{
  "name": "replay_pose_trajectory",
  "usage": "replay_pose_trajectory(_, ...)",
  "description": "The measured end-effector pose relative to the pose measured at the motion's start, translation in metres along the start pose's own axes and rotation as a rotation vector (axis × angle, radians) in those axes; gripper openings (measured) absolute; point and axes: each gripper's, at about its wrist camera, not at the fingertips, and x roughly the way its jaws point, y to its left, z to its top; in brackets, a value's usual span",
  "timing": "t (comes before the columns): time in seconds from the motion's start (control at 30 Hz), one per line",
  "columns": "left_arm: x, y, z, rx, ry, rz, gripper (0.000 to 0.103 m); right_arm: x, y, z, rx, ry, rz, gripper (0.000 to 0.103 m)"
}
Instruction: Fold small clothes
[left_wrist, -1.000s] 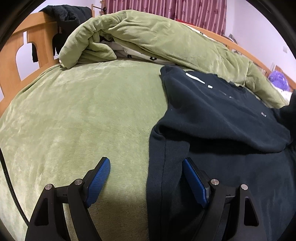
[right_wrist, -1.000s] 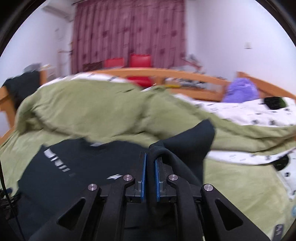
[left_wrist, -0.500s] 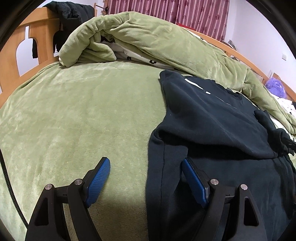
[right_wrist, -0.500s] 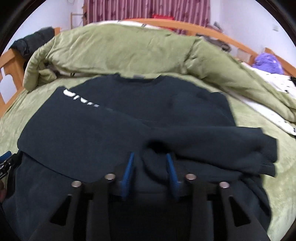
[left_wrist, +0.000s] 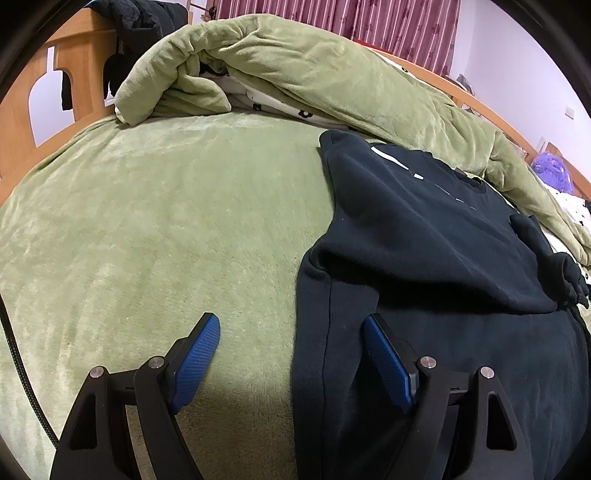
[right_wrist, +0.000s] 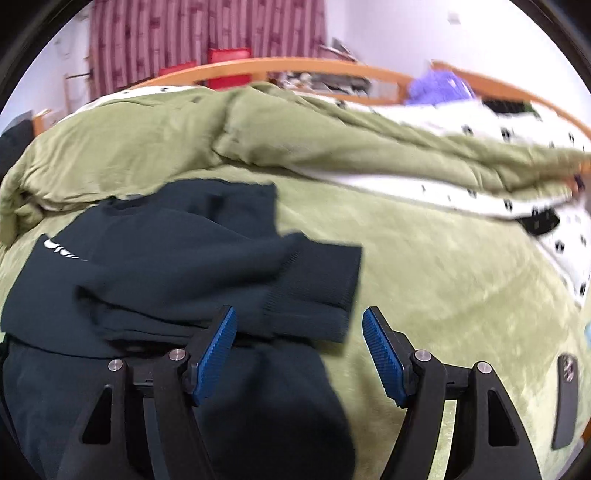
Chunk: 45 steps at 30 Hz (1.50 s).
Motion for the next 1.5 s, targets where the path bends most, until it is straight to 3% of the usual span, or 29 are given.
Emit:
replay_pose_trajectory(0.27,0.003,-0.001,0.0,-0.002,0.01,-0.008,0.08,0.046,-0.014,-0.008,0.131,0.062,0.088,0.069)
replay_pose_trajectory(0.63,0.004,-0.001,-0.001,-0.006,0.013,-0.014,0.08,0.05,-0.018,0.026,0.228,-0.029,0.107,0.068)
replay_pose_trajectory(0.67,0.004,-0.001,-0.001,-0.006,0.012,-0.014,0.08,0.052,-0.016,0.028,0.225,-0.024,0.102,0.063)
replay_pose_trajectory(0.73,0.004,-0.001,-0.001,-0.006,0.012,-0.014,0.08,0.058,-0.008,0.033,0.202,0.007,0.091,0.036)
replay_pose_trajectory(0.8,0.004,-0.001,-0.001,-0.008,0.012,-0.016,0.08,0.059,0.001,0.037,0.174,0.017,0.047,0.025)
replay_pose_trajectory(0.9,0.003,0.0,-0.001,-0.016,0.01,-0.02,0.08,0.049,0.005,0.043,0.176,-0.003,0.068,0.008)
replay_pose_trajectory(1.0,0.001,0.002,0.0,-0.031,0.003,-0.023,0.08,0.028,0.011,0.053,0.176,-0.033,0.101,0.002)
replay_pose_trajectory(1.2,-0.011,0.011,0.004,-0.078,-0.027,-0.022,0.08,-0.028,0.056,0.078,0.105,-0.098,0.129,0.002)
replay_pose_trajectory(1.37,-0.023,0.027,0.008,-0.153,-0.059,-0.063,0.08,-0.072,0.126,0.1,0.004,-0.113,0.147,0.002)
replay_pose_trajectory(1.5,-0.032,0.04,0.01,-0.157,-0.086,-0.044,0.08,-0.103,0.196,0.112,-0.076,-0.131,0.201,0.002)
